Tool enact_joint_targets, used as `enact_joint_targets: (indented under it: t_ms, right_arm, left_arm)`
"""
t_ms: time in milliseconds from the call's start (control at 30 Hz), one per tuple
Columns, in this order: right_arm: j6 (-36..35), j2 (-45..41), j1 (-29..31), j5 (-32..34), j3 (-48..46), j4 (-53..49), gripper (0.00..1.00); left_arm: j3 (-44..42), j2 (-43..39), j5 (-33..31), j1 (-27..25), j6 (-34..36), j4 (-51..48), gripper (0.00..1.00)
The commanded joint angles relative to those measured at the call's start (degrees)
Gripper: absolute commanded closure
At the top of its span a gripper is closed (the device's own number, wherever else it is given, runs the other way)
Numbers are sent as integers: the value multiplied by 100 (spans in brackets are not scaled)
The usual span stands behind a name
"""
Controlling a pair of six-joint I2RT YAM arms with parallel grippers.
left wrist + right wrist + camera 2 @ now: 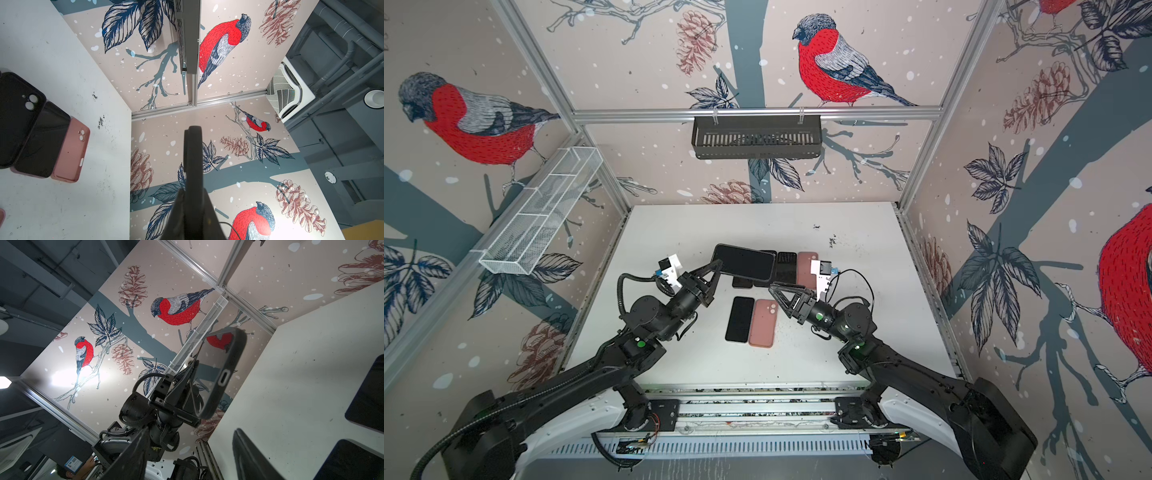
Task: Take the phone out of the phone case
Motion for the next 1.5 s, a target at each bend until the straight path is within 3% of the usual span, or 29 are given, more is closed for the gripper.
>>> enact_joint_targets:
  t_ms: [0,867,1333,1467]
  right_arm:
    - [72,117,3,-99,87,454,38]
    - [299,697,-8,-178,212,927,67]
    - [232,788,-65,-371,195,965,98]
    - [-46,732,-68,-475,145,815,98]
  left_arm:
    - [-28,-8,2,-32,-104,857,100]
    - [-184,92,3,-208,-34,1228,100]
    - [-268,37,12,-225,32,1248,100]
    - [-216,-30,14,-231,-11,1060,100]
